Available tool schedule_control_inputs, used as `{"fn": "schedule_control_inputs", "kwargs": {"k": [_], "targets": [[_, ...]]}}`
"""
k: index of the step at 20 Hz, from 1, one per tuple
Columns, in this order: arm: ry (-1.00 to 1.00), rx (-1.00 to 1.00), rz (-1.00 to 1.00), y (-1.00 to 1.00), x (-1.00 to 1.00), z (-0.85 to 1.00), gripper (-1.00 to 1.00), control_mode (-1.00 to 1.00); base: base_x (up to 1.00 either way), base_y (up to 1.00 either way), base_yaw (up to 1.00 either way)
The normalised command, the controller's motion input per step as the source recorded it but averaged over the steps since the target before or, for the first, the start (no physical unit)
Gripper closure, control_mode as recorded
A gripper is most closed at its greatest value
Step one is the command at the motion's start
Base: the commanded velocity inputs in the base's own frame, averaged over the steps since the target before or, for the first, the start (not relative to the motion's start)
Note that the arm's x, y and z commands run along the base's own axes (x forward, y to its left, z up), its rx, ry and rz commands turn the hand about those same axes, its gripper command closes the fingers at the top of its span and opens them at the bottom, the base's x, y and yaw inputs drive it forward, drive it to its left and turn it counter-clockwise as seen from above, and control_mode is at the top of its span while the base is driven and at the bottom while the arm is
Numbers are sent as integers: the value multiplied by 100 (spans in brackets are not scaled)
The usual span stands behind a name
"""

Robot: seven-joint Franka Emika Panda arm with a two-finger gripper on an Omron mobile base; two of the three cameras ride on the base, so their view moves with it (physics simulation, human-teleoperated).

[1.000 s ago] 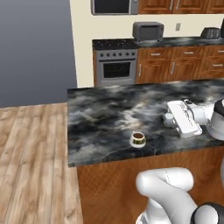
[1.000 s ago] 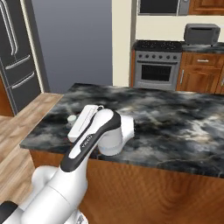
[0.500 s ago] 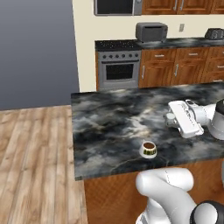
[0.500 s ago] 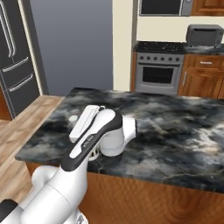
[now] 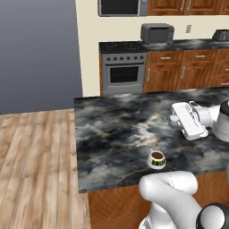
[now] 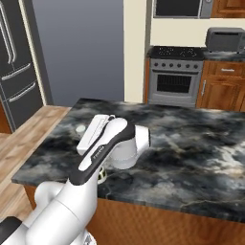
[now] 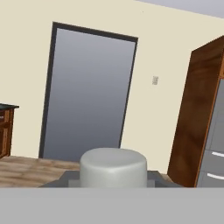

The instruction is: Pick up the marshmallow and place it in the cup of hot chocolate on the dining counter.

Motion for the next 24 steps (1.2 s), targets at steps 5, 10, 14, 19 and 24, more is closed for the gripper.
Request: {"fn": "schedule_control_inputs", "kwargs": {"k": [5, 10, 14, 19, 24], "targets": [[0, 0, 0, 0, 0, 0, 100, 100, 2, 0, 0], [0, 0, 0, 0, 0, 0, 100, 100, 9, 0, 0], [0, 0, 0, 0, 28, -16, 100, -100, 4, 0, 0], [4, -1, 0, 0, 47, -43, 100, -100, 0, 0, 0], [0, 0, 0, 0, 41, -36, 100, -100, 0, 0, 0]]}}
